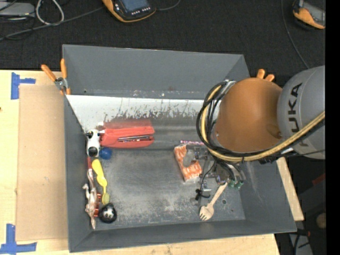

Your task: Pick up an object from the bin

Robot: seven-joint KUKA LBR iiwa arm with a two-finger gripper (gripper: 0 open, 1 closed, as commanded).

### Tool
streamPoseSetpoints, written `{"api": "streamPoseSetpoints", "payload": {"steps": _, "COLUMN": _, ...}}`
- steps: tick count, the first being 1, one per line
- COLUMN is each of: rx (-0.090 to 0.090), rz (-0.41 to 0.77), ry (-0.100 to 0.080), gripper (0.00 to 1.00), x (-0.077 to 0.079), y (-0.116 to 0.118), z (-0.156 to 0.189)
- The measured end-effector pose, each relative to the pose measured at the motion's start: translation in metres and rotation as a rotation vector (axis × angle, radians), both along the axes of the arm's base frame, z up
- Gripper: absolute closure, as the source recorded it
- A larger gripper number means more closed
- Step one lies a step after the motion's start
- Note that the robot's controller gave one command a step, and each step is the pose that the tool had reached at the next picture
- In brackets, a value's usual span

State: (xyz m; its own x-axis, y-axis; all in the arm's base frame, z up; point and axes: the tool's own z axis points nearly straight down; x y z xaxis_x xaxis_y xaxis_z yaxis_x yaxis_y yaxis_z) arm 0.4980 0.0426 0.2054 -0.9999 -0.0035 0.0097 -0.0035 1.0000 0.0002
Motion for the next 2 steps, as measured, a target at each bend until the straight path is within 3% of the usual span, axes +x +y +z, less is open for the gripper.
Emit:
{"api": "streamPoseSetpoints", "payload": {"steps": 1, "rx": 0.001, "rz": -0.002, "ry": -0.008, "gripper": 0.0, "x": 0.002, "y": 0.0, "z": 0.004}}
{"api": "streamPoseSetpoints", "payload": {"steps": 2, "rx": 0.001, "rz": -0.1, "ry": -0.009, "gripper": 0.0, "x": 0.059, "y": -0.033, "z": 0.007}}
